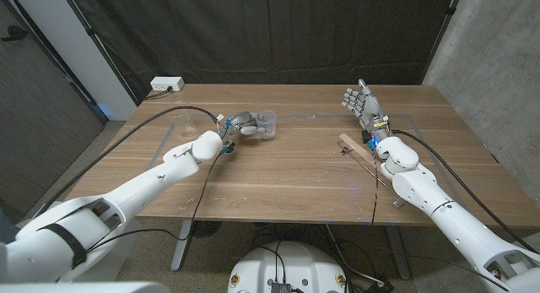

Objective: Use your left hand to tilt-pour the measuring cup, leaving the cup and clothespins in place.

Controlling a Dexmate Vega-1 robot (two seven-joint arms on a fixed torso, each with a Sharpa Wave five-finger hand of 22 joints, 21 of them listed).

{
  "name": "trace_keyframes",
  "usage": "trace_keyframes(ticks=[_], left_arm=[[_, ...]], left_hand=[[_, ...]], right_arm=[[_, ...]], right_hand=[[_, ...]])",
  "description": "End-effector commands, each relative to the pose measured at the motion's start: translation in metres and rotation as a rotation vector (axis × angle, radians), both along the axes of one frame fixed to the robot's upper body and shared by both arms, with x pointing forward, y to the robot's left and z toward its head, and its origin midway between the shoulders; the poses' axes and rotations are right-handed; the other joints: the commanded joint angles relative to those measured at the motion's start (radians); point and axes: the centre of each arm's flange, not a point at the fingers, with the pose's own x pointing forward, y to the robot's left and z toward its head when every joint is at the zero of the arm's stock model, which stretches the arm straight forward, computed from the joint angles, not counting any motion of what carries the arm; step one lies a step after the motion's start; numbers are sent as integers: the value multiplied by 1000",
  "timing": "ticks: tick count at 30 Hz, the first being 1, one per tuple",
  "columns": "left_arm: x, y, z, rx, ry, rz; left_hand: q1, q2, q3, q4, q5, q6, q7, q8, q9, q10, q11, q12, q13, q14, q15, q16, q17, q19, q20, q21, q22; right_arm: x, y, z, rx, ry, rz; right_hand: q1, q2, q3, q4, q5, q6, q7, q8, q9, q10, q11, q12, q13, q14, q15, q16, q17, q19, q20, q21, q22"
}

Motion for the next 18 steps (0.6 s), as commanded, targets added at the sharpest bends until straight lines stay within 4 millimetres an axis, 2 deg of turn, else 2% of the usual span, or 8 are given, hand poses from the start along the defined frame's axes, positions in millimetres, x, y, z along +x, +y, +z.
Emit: trace_keyframes(ticks=[1,10,18], left_arm=[[-10,2,12,54,-23,22],[-15,6,16,80,-18,17],[-12,7,13,80,2,11]], left_hand=[[-15,-14,-15,9,13,-63,4,-7,5,-46,7,-2,-1,-44,-23,-7,0,-28,0,-14,3],[-49,-36,-44,24,24,-168,21,-9,7,-129,30,-2,-4,-116,0,-6,1,-66,2,-34,4],[-62,-43,-55,30,28,-190,26,-5,7,-149,36,0,-6,-140,8,-6,1,-85,4,-41,4]], right_arm=[[1,2,-1,4,-1,1],[3,7,1,2,-6,5],[4,9,-1,6,-1,2]], right_hand=[[1,10,-4,2,1,6,-1,1,2,7,-1,2,2,9,2,-2,2,10,1,-4,6],[2,10,-5,1,1,6,-1,1,2,8,0,2,2,8,1,-2,2,11,3,-7,6],[2,10,-5,1,1,6,-1,1,2,10,1,3,2,8,2,-2,2,12,3,-9,6]])
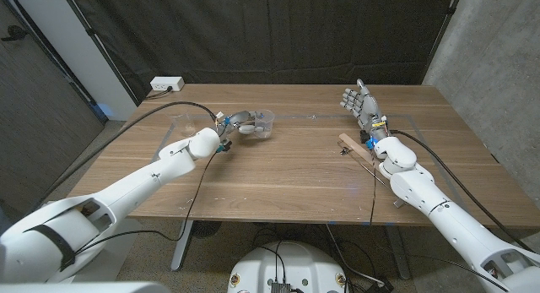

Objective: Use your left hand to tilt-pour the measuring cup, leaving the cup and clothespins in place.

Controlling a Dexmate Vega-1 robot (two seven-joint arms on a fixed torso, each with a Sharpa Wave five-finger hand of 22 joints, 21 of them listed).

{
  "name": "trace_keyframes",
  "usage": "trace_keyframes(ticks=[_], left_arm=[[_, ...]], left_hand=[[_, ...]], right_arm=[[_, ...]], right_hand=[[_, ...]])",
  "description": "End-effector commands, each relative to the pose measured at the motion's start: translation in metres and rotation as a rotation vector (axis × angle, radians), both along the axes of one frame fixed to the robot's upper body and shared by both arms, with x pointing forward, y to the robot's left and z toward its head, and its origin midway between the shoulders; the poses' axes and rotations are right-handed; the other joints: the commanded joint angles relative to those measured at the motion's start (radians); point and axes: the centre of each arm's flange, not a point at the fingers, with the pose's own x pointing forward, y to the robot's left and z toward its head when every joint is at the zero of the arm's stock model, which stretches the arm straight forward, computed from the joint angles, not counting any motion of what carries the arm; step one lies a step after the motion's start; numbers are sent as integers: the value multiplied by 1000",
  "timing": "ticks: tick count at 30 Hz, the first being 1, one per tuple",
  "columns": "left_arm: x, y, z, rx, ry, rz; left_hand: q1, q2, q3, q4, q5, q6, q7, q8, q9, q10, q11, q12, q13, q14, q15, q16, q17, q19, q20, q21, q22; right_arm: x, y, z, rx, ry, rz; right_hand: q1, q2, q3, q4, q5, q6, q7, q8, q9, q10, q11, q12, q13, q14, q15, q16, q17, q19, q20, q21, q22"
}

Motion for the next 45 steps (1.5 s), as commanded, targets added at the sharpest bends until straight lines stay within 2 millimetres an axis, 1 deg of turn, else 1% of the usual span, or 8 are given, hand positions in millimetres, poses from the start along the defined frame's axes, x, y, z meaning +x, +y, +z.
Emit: trace_keyframes(ticks=[1,10,18,28,30,32,39,45], left_arm=[[-1,4,1,12,16,-4],[-2,6,-2,14,35,1],[-8,9,-1,37,31,29],[-19,17,-3,29,16,49],[-21,19,-4,27,15,54],[-24,21,-4,24,12,61],[-42,33,3,-6,-43,93],[-69,55,6,-117,-122,121]], left_hand=[[-9,-5,-11,3,8,-10,3,3,2,-6,0,1,-1,-15,2,-1,1,-9,-2,-5,1],[-19,-10,-21,8,15,-54,9,1,2,-37,7,2,-4,-45,8,-1,1,-32,3,-12,2],[-41,-26,-46,19,26,-137,29,-1,2,-114,31,0,-9,-108,27,-2,1,-73,15,-20,2],[-49,-29,-54,23,30,-157,36,2,2,-133,34,2,-10,-129,34,-1,0,-90,19,-23,2],[-51,-30,-56,24,31,-161,37,3,2,-142,25,2,-10,-133,34,0,0,-93,20,-23,2],[-52,-31,-57,24,31,-162,37,4,2,-144,27,2,-10,-133,34,0,0,-94,21,-23,2],[-57,-31,-61,27,34,-157,36,10,2,-140,26,8,-11,-129,36,5,0,-96,22,-21,2],[-61,-31,-65,30,36,-146,32,18,1,-129,22,16,-12,-122,31,11,0,-96,22,-19,2]], right_arm=[[1,3,-1,2,1,-4],[0,3,-2,2,5,-6],[-1,4,-2,-2,5,-5],[-2,6,-4,-3,11,-1],[-2,6,-4,-3,12,-1],[-2,7,-5,-4,13,0],[-3,8,-5,-6,8,2],[-4,9,-5,-5,6,3]], right_hand=[[2,10,-5,1,1,6,-1,1,2,9,-2,3,2,8,2,-2,2,12,3,-3,6],[1,11,-6,1,1,7,-2,1,2,11,-1,3,2,8,4,-2,3,13,3,-6,6],[1,11,-7,1,1,7,-3,1,2,12,1,3,2,9,5,-2,3,14,4,-8,6],[0,11,-7,1,1,7,-3,0,2,14,1,4,2,9,5,-2,3,15,3,-10,6],[0,11,-7,1,1,7,-3,0,2,14,0,4,2,10,5,-2,3,14,4,-11,6],[0,11,-7,1,1,7,-3,0,2,14,0,4,2,9,5,-2,3,15,3,-11,6],[0,12,-8,0,1,8,-2,1,2,14,0,4,2,9,5,-2,3,15,4,-13,6],[0,12,-8,0,1,8,-3,0,2,14,0,4,2,9,6,-2,3,16,4,-15,7]])
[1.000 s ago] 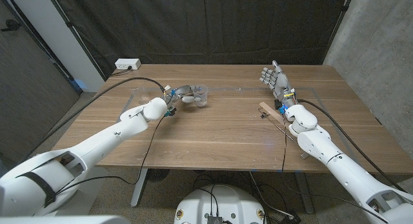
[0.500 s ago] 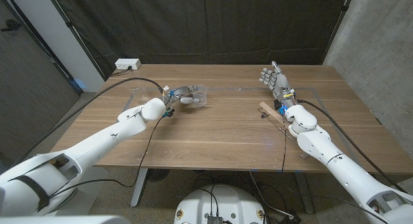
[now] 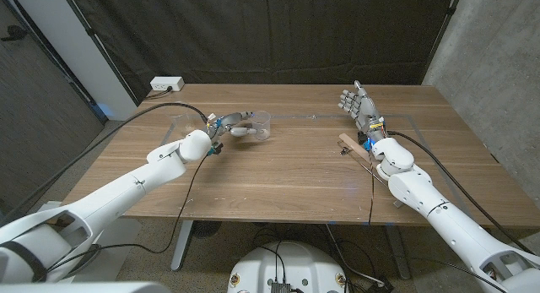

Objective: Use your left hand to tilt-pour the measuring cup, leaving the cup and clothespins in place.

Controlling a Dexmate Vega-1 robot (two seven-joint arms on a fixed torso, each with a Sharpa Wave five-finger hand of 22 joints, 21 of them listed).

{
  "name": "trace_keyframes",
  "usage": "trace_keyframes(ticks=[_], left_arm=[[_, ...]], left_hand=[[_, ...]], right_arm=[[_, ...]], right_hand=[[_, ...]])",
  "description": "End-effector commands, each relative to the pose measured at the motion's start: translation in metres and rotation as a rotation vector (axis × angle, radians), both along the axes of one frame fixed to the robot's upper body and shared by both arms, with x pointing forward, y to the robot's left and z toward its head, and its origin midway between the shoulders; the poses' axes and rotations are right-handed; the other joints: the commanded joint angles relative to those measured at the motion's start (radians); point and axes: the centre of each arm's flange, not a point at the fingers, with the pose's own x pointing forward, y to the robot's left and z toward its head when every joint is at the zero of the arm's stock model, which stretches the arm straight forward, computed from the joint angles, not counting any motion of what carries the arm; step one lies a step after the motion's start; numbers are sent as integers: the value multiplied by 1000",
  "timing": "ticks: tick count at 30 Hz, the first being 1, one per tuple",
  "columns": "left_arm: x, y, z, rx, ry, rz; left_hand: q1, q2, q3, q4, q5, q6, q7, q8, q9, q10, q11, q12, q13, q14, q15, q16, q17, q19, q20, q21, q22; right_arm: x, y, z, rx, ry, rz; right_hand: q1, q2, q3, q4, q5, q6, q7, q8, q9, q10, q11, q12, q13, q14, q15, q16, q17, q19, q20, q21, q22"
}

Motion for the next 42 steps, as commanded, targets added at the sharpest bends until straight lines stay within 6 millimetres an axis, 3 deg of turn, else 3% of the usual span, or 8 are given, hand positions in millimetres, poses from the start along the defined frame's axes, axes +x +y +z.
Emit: trace_keyframes(ticks=[1,8,13,23,32,42], left_arm=[[-39,30,6,-120,-109,47],[-63,60,16,-244,-175,65],[-68,81,18,-373,-197,51],[-36,98,7,-652,-116,-122],[-35,93,20,-708,-85,-172],[-10,99,15,-813,-8,-255]], left_hand=[[-5,2,-9,1,11,13,-4,10,1,12,-9,12,1,14,-2,13,0,-4,-1,0,2],[-5,6,-17,4,22,70,-19,33,0,65,-18,36,-3,70,-26,34,-3,34,-8,18,2],[-2,7,-22,4,26,104,-29,44,-1,99,-28,47,-7,99,-37,41,-5,64,-14,29,2],[2,20,-24,7,31,163,-32,60,-2,148,-33,60,-12,145,-43,51,-7,110,-9,44,2],[-1,33,-22,12,31,170,-30,60,-3,152,-28,59,-14,153,-42,51,-6,118,-11,46,3],[-43,67,-28,45,27,154,-32,47,-2,132,-15,46,-17,129,-29,38,-4,116,-10,43,4]], right_arm=[[-2,2,0,-1,-5,2],[-2,3,-1,-4,-5,11],[0,4,-2,-4,-3,17],[5,7,4,-16,-17,34],[9,7,14,-52,-82,52],[8,14,15,-82,-95,46]], right_hand=[[0,12,-1,-1,1,8,-3,0,2,7,-3,4,2,9,6,-2,3,9,-4,-3,1],[0,12,-2,-1,1,8,-2,0,2,7,-5,4,2,9,6,-3,3,10,-3,-5,2],[0,12,-2,-1,1,8,-2,0,2,7,-5,3,2,9,5,-3,3,10,-3,-6,2],[-1,12,-2,-1,1,8,-3,0,2,7,-4,3,2,10,5,-2,3,12,-5,-9,2],[-1,12,-3,-2,1,8,-3,0,2,7,-5,3,2,10,4,-2,3,13,-6,-11,2],[-1,13,-4,-2,1,8,-3,0,2,6,-5,2,2,10,4,-3,3,15,-7,-14,2]])
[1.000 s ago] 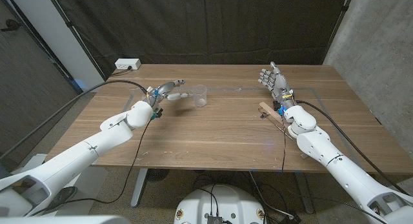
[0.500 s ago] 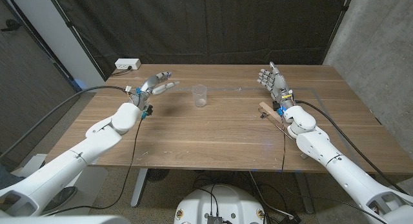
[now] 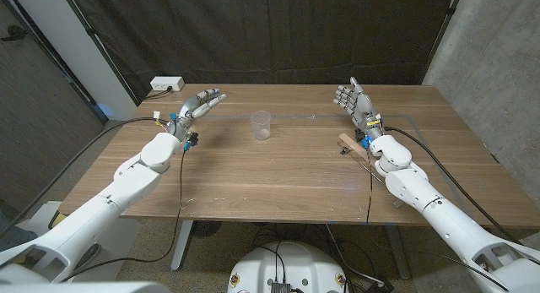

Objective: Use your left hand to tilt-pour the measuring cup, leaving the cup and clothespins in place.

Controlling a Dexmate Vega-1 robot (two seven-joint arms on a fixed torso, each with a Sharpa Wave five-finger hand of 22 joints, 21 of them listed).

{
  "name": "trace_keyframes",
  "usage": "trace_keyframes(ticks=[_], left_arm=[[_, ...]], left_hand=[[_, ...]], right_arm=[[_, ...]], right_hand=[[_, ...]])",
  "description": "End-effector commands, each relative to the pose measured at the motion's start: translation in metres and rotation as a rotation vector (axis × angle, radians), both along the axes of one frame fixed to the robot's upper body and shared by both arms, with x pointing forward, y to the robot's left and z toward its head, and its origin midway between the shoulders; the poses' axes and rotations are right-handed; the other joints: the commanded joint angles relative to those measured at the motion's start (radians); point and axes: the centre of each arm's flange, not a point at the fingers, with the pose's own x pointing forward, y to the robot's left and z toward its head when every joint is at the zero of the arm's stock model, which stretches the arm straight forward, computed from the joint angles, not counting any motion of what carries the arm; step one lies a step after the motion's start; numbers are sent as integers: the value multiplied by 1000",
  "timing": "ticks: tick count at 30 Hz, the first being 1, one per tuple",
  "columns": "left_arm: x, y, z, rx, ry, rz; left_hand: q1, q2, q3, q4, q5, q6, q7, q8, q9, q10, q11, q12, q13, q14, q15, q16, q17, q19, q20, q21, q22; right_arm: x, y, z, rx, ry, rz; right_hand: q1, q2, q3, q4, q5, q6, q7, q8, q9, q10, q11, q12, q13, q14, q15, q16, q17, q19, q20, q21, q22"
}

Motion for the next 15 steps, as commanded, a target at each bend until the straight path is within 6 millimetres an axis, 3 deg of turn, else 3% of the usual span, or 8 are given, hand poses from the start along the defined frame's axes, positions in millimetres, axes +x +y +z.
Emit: trace_keyframes(ticks=[1,6,15], left_arm=[[24,9,-4,-127,46,-124],[27,10,-9,-135,70,-153],[34,5,-7,-112,101,-155]], left_hand=[[-45,16,-18,33,1,-26,0,-13,0,-28,27,-16,0,-29,15,-15,2,-4,1,-3,4],[-83,15,-38,54,-3,-53,3,-28,0,-67,50,-33,-5,-66,23,-30,1,-32,5,-17,3],[-108,12,-54,65,-4,-98,2,-44,-2,-102,48,-44,-10,-100,22,-40,-1,-57,7,-28,1]], right_arm=[[1,7,6,-39,-28,-3],[-1,8,9,-46,-31,-14],[2,6,8,-46,-9,-11]], right_hand=[[-1,13,-4,-2,1,8,-2,0,2,6,-5,2,2,4,-1,-3,3,8,1,-2,2],[-1,13,-4,-2,1,8,-2,0,2,6,-7,3,2,4,-1,-3,3,8,1,-4,2],[-1,13,-5,-2,1,7,-1,-1,1,6,-6,2,2,4,-3,-3,3,8,0,-6,2]])
